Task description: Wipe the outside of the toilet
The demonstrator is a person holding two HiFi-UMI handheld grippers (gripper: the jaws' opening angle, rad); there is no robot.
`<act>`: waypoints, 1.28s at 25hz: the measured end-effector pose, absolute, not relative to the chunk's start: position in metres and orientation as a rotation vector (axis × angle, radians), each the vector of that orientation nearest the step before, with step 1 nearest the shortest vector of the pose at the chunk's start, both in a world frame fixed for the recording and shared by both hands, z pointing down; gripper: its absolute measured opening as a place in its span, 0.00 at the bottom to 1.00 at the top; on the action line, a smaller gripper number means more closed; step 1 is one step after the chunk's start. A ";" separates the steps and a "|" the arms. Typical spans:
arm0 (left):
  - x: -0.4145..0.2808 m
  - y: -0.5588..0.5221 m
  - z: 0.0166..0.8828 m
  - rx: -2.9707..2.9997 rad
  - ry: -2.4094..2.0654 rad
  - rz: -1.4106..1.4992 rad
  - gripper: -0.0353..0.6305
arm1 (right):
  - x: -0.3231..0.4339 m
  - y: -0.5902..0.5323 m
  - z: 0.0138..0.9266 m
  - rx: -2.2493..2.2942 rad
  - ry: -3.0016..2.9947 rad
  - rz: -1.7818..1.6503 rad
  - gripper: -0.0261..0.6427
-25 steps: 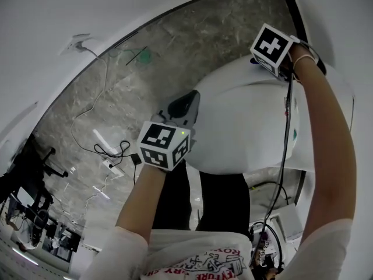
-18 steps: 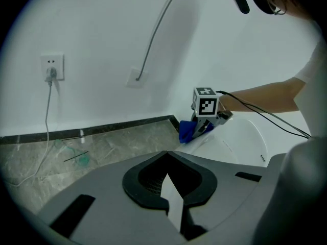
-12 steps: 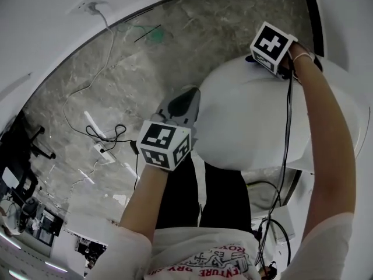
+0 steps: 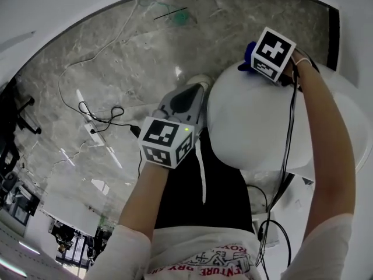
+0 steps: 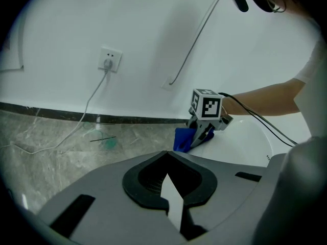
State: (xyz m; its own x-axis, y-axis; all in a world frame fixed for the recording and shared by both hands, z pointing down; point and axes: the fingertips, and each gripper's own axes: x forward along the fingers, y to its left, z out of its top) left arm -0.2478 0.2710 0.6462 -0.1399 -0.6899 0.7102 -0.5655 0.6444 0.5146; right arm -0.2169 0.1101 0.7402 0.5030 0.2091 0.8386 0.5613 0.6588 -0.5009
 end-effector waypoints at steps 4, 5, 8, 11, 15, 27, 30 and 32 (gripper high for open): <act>-0.235 0.299 0.646 0.974 -1.840 -0.150 0.06 | -0.215 0.144 0.740 -0.917 -1.028 -0.293 0.15; -0.231 0.304 0.646 0.962 -1.844 -0.170 0.06 | -0.213 0.152 0.739 -0.931 -1.026 -0.303 0.15; -0.219 0.318 0.648 0.931 -1.859 -0.216 0.06 | -0.210 0.174 0.738 -0.972 -1.022 -0.335 0.15; -0.210 0.331 0.646 0.900 -1.889 -0.246 0.06 | -0.209 0.196 0.735 -1.021 -1.020 -0.375 0.15; -0.184 0.353 0.647 0.831 -1.922 -0.314 0.06 | -0.198 0.229 0.732 -1.120 -1.012 -0.434 0.15; -0.122 0.436 0.660 0.627 -1.987 -0.419 0.06 | -0.143 0.312 0.735 -1.357 -0.780 -0.600 0.15; -0.112 0.449 0.658 0.598 -1.993 -0.420 0.06 | -0.126 0.330 0.734 -1.402 -0.708 -0.615 0.15; -0.107 0.456 0.655 0.589 -1.992 -0.406 0.06 | -0.119 0.344 0.731 -1.422 -0.697 -0.595 0.15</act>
